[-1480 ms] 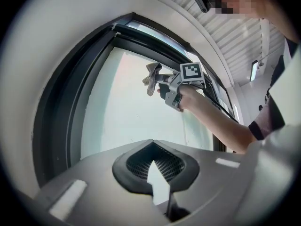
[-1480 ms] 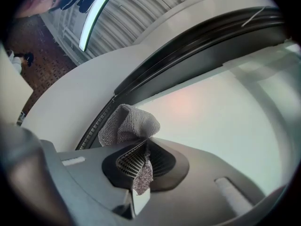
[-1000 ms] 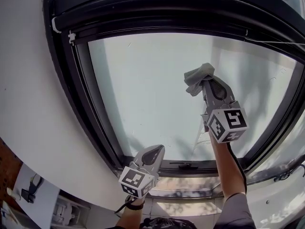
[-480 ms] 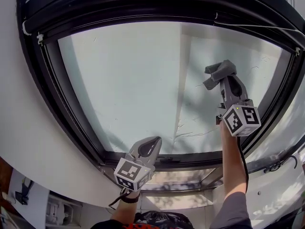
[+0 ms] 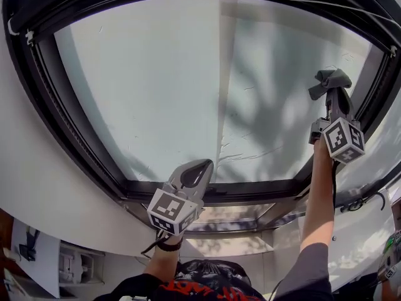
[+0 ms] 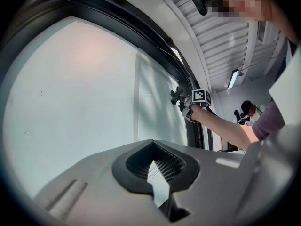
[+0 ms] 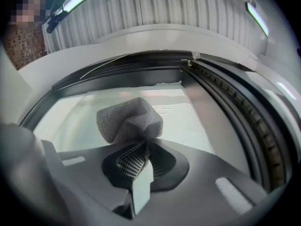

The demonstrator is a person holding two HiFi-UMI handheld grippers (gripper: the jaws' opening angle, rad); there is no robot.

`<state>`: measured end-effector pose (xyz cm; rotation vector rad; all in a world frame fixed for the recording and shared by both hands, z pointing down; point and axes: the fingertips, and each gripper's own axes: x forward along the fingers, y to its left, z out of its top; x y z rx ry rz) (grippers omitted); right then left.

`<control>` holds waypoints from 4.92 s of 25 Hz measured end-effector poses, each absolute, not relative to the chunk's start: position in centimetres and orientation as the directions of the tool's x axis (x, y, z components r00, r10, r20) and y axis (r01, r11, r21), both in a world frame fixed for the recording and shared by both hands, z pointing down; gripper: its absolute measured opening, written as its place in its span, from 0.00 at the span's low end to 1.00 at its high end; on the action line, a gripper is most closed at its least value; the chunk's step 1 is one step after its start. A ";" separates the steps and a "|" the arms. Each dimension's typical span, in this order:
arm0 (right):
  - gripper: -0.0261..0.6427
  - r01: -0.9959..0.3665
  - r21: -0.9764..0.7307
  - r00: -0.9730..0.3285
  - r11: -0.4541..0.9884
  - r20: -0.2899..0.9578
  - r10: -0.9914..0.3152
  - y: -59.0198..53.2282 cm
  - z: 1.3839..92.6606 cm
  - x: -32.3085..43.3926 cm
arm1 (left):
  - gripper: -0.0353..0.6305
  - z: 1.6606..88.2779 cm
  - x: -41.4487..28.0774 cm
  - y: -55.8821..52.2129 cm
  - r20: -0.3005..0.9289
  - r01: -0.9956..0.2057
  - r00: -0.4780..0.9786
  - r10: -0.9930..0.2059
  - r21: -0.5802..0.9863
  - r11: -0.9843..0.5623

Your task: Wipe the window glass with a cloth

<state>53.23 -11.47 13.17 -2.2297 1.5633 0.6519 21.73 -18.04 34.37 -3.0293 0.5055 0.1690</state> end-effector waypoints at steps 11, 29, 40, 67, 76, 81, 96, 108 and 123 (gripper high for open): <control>0.06 -0.949 -0.066 0.292 -0.308 -0.556 -0.778 -11.0 14.7 54.0 | 0.04 35.2 22.7 -16.8 -0.089 -0.304 0.950 -0.298 -0.067 -0.950; 0.06 -0.892 0.103 -0.440 0.440 -0.422 -0.792 -31.5 18.3 10.2 | 0.04 35.3 0.2 -21.4 -0.118 -0.684 0.726 -0.677 -0.025 -0.729; 0.06 -0.759 -0.079 -0.595 0.646 -0.319 -0.738 -38.8 20.7 -4.2 | 0.04 35.9 -13.3 -21.3 -0.134 -0.848 0.519 -0.844 0.038 -0.528; 0.06 -0.977 0.010 -0.202 0.215 -0.389 -0.899 -24.7 18.5 26.5 | 0.04 36.7 11.3 -20.7 -0.059 -0.404 0.913 -0.404 0.003 -0.915; 0.06 -0.999 -0.011 0.038 -0.036 -0.366 -0.930 -18.9 19.9 39.0 | 0.04 36.9 18.1 -17.8 -0.045 -0.284 0.958 -0.284 -0.002 -0.959; 0.07 -0.974 -0.039 0.225 -0.225 -0.343 -0.912 -15.1 20.7 46.8 | 0.04 36.8 19.4 -17.4 -0.051 -0.268 0.962 -0.267 -0.008 -0.963; 0.06 -0.952 -0.100 0.305 -0.289 -0.313 -0.899 -12.9 22.7 51.7 | 0.04 37.0 19.4 -17.8 -0.045 -0.278 0.960 -0.277 -0.025 -0.960; 0.06 -0.971 -0.054 -0.187 0.231 -0.423 -0.886 -25.0 21.7 27.2 | 0.04 38.2 8.0 -22.7 -0.047 -0.529 0.847 -0.529 0.006 -0.848; 0.06 -0.801 0.022 -0.588 0.598 -0.217 -0.779 -39.1 28.4 -3.4 | 0.04 38.9 -8.7 -24.7 -0.065 -0.782 0.617 -0.784 0.060 -0.621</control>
